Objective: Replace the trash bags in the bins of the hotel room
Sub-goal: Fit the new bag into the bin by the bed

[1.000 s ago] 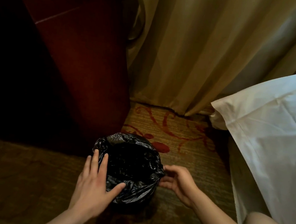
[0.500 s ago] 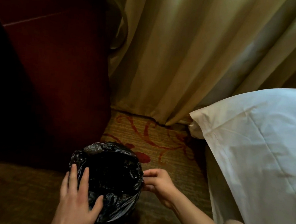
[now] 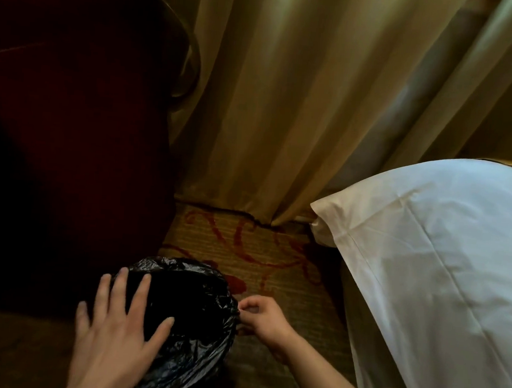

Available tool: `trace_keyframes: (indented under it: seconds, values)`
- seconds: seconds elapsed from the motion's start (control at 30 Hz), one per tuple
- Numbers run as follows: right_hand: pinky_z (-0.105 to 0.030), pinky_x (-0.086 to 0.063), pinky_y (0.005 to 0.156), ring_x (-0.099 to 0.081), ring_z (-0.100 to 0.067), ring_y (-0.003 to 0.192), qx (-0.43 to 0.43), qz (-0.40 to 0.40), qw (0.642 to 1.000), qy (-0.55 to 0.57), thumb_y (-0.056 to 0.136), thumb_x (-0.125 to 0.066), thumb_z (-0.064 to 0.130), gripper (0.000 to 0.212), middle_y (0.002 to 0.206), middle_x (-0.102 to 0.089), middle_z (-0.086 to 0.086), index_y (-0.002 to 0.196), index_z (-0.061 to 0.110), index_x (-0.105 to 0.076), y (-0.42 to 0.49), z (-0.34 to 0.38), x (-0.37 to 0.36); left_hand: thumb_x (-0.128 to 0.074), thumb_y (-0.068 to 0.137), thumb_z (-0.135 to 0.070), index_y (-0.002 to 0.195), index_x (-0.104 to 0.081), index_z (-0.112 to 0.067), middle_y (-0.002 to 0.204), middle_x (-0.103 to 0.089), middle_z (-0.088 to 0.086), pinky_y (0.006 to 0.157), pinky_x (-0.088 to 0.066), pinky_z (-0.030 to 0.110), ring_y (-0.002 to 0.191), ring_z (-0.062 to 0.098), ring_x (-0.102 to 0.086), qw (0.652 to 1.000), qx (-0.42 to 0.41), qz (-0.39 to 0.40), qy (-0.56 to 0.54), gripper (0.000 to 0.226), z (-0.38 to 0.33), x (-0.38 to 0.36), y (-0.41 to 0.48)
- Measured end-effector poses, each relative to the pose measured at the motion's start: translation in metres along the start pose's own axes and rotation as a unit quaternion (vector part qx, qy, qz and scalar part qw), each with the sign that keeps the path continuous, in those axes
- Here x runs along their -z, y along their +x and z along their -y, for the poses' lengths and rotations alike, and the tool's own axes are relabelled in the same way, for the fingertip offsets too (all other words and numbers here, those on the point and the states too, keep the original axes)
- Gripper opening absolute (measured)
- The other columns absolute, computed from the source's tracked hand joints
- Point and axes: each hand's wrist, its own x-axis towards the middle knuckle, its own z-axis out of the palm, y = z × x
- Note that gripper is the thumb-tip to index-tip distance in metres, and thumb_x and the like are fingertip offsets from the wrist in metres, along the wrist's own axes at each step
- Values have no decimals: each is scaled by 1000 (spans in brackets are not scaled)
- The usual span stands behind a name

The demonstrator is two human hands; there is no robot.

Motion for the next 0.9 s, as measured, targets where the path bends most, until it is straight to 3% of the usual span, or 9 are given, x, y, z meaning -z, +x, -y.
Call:
trace_keyframes:
  seconds: [0.1,0.2,0.4,0.53,0.6,0.67,0.73,0.83,0.9]
  values:
    - [-27,-55,66,-65,-14,72,-10,-2,1000,11,95,-58,2,16,81,-66,-5,83,11,-65,-4,2,2,10,64,-88,151,21,-36,162,26,4,121,-3,52,149,25,21,999,-24,16,15,102,-3,-8,6]
    - [-27,-48,50,-57,-15,55,-71,-14,988,138,95,-49,-4,18,66,-60,-5,87,7,-60,-5,-1,3,-1,75,-86,152,20,-34,162,26,7,122,-1,51,150,26,20,1000,-15,25,12,96,-3,-9,7]
    - [-16,-38,37,-43,-11,40,-183,50,896,402,96,-37,-4,27,58,-44,-3,85,11,-56,0,-14,-1,3,71,-82,156,5,-32,165,9,7,121,-10,49,152,26,12,1000,-17,-11,-5,98,3,-15,0]
    - [-21,-48,38,-54,-12,44,-164,23,879,446,88,-60,5,4,62,-54,-6,88,8,-61,1,-18,-5,-7,78,-79,157,-9,-29,165,-5,8,118,-20,50,152,27,2,1000,-18,-21,-5,93,5,-19,0]
    - [-27,-57,50,-64,-19,59,-146,42,874,462,82,-68,6,9,77,-64,-14,89,1,-68,-4,-19,-2,-8,80,-79,157,-12,-28,165,-9,9,116,-22,50,152,28,0,1000,-16,-22,-1,93,4,-20,2]
    - [-32,-61,63,-69,-26,79,-125,62,891,432,83,-67,-4,25,97,-69,-21,108,-8,-67,-6,-22,2,-7,79,-79,157,-11,-28,165,-7,9,116,-22,50,152,28,1,1000,-12,-22,-3,93,4,-20,3]
    - [-33,-60,65,-70,-25,78,-98,34,929,355,82,-66,-10,34,92,-70,-19,115,-9,-60,-5,-23,1,-6,78,-79,157,-8,-29,166,-4,8,117,-20,50,152,27,4,1000,-12,-24,-8,93,3,-19,3]
    - [-30,-58,58,-62,-20,62,-59,-7,962,266,90,-62,-4,3,71,-63,-12,93,-3,-61,-3,-20,-5,-3,79,-78,157,-5,-30,166,-1,6,118,-19,48,152,25,6,999,-13,-32,-17,92,2,-17,1]
    - [-32,-56,57,-58,-20,62,-72,5,956,283,92,-60,0,6,74,-61,-12,86,3,-60,-3,-23,-7,-5,81,-76,156,-5,-29,166,-3,5,118,-19,46,152,23,4,998,-10,-42,-40,89,4,-17,-1]
